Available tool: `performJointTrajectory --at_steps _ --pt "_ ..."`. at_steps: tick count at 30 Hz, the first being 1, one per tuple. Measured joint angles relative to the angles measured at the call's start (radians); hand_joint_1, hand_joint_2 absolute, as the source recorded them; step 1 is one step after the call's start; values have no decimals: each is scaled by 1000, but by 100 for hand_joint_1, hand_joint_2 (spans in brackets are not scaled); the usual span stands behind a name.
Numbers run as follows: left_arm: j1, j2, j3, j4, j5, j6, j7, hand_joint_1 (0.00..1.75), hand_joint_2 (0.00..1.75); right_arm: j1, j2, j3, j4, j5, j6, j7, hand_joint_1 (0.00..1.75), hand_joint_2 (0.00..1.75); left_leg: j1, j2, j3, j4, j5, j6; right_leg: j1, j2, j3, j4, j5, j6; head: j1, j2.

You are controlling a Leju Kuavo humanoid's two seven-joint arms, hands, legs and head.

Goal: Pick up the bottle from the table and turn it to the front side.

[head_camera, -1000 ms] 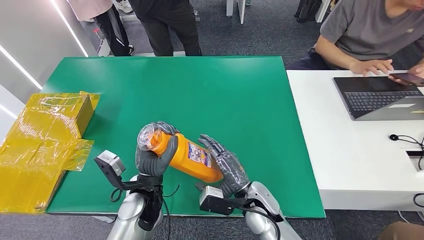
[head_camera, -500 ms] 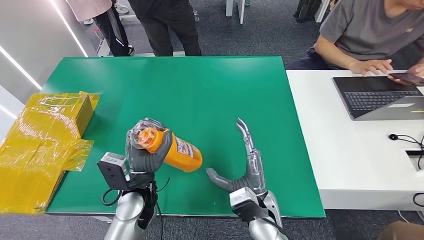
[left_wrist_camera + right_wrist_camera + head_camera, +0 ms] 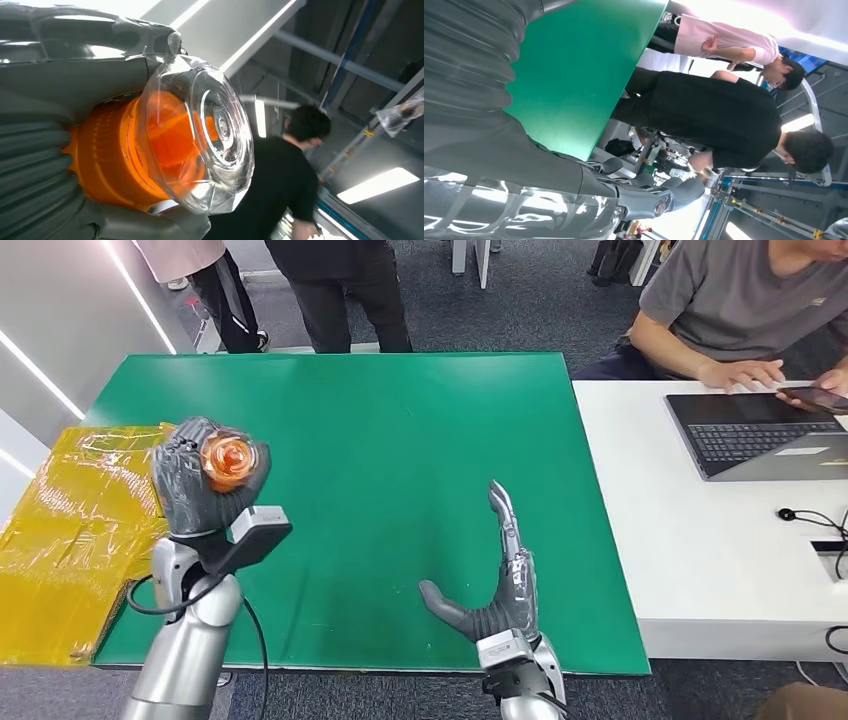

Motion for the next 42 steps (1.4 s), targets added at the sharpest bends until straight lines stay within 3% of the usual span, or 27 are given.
performJointTrajectory --at_steps 5,11,17,21,26,33,42 --pt "-107 89 54 134 -40 2 34 175 175 0 0 1 0 -12 -4 -2 0 175 0 1 1 0 0 -1 0 1 0 1 0 -1 0 0" --pt "-192 177 17 271 -108 -4 187 175 175 0 0 3 0 -3 2 9 0 175 0 3 1 0 0 -1 0 3 -1 1 0 -1 0 0" --pt "-256 264 -76 440 -465 -43 379 175 175 -4 0 6 -7 29 34 9 0 175 0 3 1 0 0 -1 0 3 -1 1 0 -1 0 0" --pt "-264 307 -129 566 -574 -55 437 175 175 2 0 7 -27 40 48 2 0 175 0 4 1 0 0 -1 0 4 -1 1 0 -1 0 0" --pt "-265 335 -159 655 -589 -60 447 175 175 7 0 7 -36 41 56 -2 0 175 0 4 0 0 0 -1 0 4 -1 0 0 -1 0 0" --pt "-268 363 -181 749 -624 -148 443 175 175 3 0 7 -35 40 76 -9 0 175 0 4 0 0 0 -1 0 4 -1 0 0 -1 0 0" --pt "-261 372 -187 873 -566 -234 292 175 175 -37 0 6 -18 28 91 -5 0 175 0 4 0 0 0 -1 0 4 -1 0 0 -1 0 0"
